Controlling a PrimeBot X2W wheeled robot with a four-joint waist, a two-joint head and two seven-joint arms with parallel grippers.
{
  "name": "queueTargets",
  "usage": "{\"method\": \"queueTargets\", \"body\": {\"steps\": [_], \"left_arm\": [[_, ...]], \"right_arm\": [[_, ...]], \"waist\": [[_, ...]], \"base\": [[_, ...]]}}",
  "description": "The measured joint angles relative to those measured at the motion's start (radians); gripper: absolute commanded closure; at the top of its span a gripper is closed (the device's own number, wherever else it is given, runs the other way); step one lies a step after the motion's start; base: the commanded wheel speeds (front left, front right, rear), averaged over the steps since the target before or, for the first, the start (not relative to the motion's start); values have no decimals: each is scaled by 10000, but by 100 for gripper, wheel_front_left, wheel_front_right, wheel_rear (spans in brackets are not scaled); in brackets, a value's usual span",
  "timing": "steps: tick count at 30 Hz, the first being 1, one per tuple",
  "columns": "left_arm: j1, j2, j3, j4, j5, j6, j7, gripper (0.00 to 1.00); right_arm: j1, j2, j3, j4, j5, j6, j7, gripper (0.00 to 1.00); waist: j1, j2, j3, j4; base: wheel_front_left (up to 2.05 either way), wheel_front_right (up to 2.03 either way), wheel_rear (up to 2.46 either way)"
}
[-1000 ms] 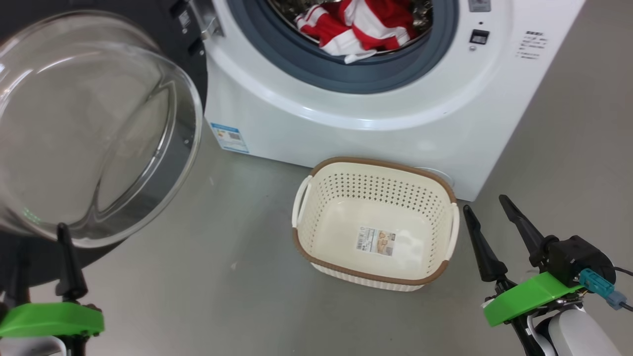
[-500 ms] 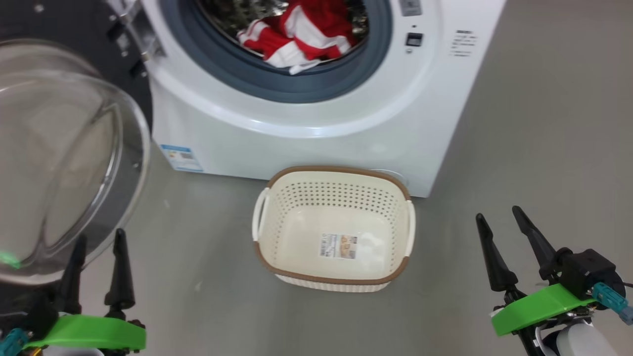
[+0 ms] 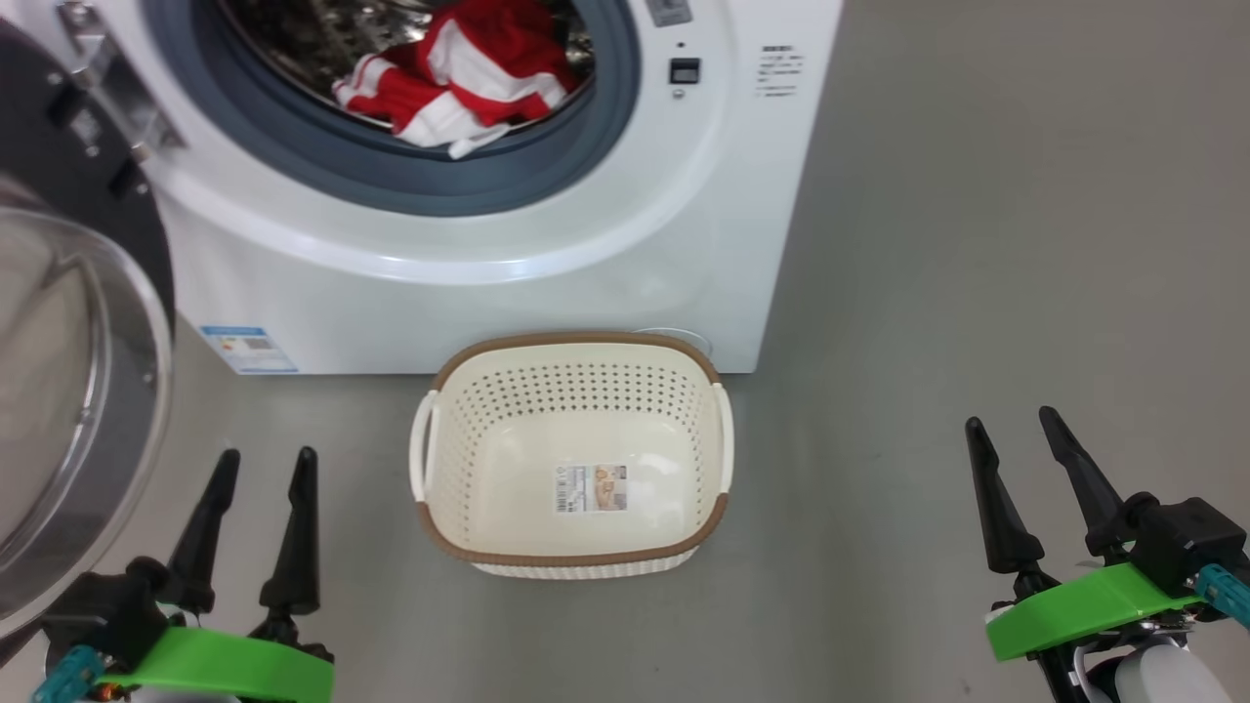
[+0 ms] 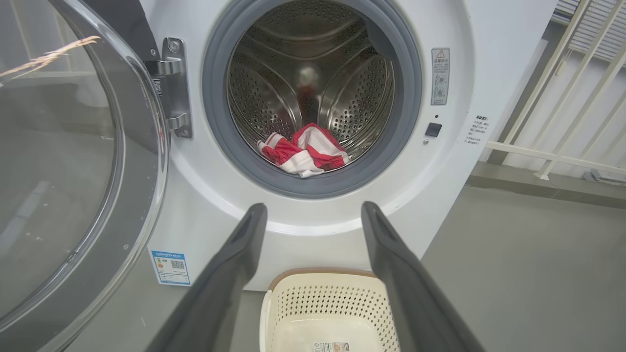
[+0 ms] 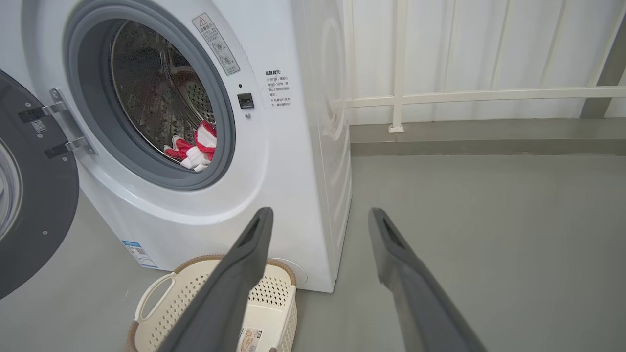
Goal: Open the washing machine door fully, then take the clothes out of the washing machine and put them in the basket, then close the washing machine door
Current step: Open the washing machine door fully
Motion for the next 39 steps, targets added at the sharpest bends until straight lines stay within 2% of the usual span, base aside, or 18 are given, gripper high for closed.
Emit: {"method": "queueTargets", "body": {"steps": [12,39], "left_arm": [[165,92,-307,-355,-188,0,0,0],[242,226,-683,-656,-213,0,0,0]], "right_arm": [[366,146,-316,-130,0,0,0,0],[363,217,-420,-188,-21,0,0,0]], "waist": [[0,0,-31,-610],[0,0,-4,-406]], "base": [[0,0,0],[0,0,0]]}}
